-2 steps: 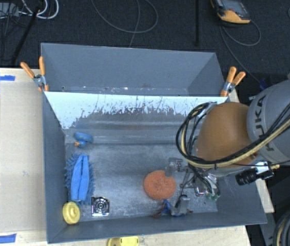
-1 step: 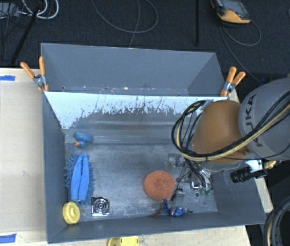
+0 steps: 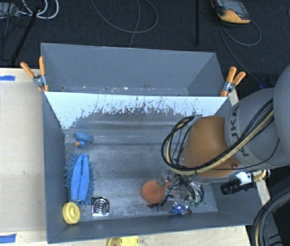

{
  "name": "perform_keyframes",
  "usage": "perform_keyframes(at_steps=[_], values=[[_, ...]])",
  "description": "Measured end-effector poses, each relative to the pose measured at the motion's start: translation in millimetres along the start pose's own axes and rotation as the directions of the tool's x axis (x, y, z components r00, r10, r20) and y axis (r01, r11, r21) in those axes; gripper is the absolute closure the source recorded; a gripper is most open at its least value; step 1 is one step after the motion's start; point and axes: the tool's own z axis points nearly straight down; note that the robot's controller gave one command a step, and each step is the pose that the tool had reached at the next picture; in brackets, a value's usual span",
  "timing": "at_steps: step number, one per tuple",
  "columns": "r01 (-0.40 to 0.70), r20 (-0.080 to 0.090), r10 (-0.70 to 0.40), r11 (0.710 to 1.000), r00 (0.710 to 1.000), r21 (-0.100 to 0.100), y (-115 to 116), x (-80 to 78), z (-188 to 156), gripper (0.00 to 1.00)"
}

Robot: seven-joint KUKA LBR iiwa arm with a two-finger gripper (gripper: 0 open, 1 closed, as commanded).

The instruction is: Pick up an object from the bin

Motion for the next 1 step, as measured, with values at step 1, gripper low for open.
perform_keyframes(at_steps=[1], values=[[0.001, 0.0, -0.001, 1.0, 1.0, 0.0, 0.1, 0.0, 0.0, 1.0]])
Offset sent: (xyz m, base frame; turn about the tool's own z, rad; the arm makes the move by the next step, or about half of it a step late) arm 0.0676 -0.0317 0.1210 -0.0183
